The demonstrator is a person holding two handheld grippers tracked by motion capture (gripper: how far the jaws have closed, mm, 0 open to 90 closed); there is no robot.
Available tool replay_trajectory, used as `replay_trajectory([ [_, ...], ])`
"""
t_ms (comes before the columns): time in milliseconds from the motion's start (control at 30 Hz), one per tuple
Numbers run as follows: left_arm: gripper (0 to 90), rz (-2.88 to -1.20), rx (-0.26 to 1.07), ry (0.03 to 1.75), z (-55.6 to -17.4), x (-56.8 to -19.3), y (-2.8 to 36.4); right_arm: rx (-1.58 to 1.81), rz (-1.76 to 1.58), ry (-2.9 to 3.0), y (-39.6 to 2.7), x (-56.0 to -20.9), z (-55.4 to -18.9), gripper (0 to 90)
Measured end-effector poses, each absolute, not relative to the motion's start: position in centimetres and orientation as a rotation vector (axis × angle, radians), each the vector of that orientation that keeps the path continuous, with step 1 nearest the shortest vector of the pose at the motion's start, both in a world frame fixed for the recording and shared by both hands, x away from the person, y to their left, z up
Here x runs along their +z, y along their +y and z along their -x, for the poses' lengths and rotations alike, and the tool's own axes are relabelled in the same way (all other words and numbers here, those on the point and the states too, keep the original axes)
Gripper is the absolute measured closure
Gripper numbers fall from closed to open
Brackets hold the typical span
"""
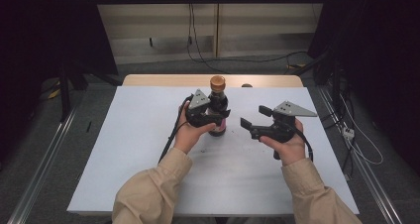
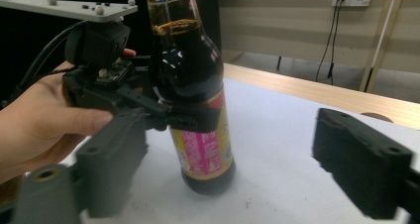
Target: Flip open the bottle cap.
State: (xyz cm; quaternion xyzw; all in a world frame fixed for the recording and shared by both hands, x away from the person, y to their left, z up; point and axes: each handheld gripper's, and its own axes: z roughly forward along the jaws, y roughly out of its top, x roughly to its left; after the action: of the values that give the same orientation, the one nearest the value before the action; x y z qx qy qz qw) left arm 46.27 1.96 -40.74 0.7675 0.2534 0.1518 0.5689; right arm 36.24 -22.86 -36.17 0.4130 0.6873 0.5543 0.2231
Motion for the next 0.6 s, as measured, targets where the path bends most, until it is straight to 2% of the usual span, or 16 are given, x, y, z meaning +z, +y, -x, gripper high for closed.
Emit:
replay_trajectory([
  [33,30.0,-1.805,0.357,0.594,-46.3,-40.7,1.9,1.537,-1.132,1.917,-22.6,-35.7,-36.6,20.8],
  [133,30.0,-1.801,0.354,0.600,-46.3,-40.7,2.0,1.523,-1.130,1.925,-22.3,-35.4,-36.9,22.4],
  [233,30.0,-1.804,0.355,0.595,-46.3,-40.7,2.0,1.513,-1.125,1.935,-21.9,-35.1,-37.3,27.9],
  [267,30.0,-1.804,0.355,0.595,-46.3,-40.7,2.0,1.524,-1.125,1.936,-21.7,-35.0,-37.6,32.7],
  [300,30.0,-1.804,0.354,0.595,-46.3,-40.7,2.0,1.524,-1.125,1.936,-21.7,-35.0,-37.6,32.7],
  [367,29.9,-1.798,0.353,0.600,-46.2,-40.8,2.0,1.534,-1.121,1.962,-21.4,-34.7,-38.0,41.8],
  [400,29.9,-1.797,0.354,0.596,-46.3,-40.8,2.0,1.534,-1.121,1.962,-21.4,-34.7,-38.0,41.8],
  [433,29.9,-1.796,0.353,0.596,-46.3,-40.8,2.0,1.549,-1.112,1.961,-21.3,-34.4,-38.2,49.2],
  [567,29.9,-1.800,0.355,0.593,-46.3,-40.8,2.0,1.557,-1.107,1.976,-21.3,-33.8,-38.6,55.0],
  [600,29.9,-1.800,0.354,0.593,-46.3,-40.8,2.0,1.548,-1.094,1.987,-21.1,-33.4,-38.9,62.6],
])
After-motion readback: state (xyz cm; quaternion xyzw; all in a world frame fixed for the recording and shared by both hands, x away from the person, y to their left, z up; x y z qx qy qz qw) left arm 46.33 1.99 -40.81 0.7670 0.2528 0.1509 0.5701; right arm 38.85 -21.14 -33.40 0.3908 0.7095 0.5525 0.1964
